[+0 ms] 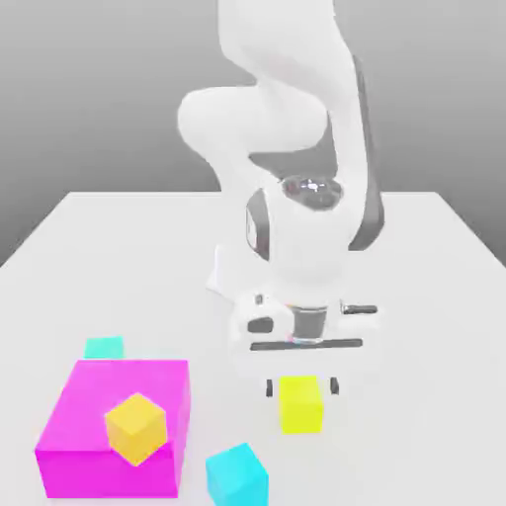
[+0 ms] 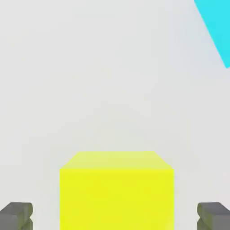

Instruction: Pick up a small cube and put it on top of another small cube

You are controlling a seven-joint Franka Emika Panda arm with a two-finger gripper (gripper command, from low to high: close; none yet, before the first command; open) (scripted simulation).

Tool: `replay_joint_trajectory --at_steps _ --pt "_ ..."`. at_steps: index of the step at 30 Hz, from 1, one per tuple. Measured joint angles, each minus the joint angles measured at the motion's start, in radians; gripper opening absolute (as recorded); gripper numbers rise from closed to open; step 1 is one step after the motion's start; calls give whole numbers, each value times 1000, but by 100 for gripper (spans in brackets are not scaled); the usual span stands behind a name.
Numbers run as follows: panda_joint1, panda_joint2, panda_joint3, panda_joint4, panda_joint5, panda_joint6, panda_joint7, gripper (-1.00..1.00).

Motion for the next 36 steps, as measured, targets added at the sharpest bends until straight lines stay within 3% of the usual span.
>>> replay_joint_trajectory --at_steps 7,14,16,27,31,35,36 --pt "-2 -3 2 -1 -3 -2 3 -100" --pt "-33 -232 47 -40 78 -191 -57 -100" --pt "-47 -279 4 -47 67 -231 -34 -100" --pt "-514 -482 -291 -73 -45 -403 161 -100" --pt "-548 -412 -338 -76 -13 -331 154 -100" --pt "-527 -269 -338 -75 91 -193 82 -100" --pt "-527 -249 -332 -75 109 -174 70 100"
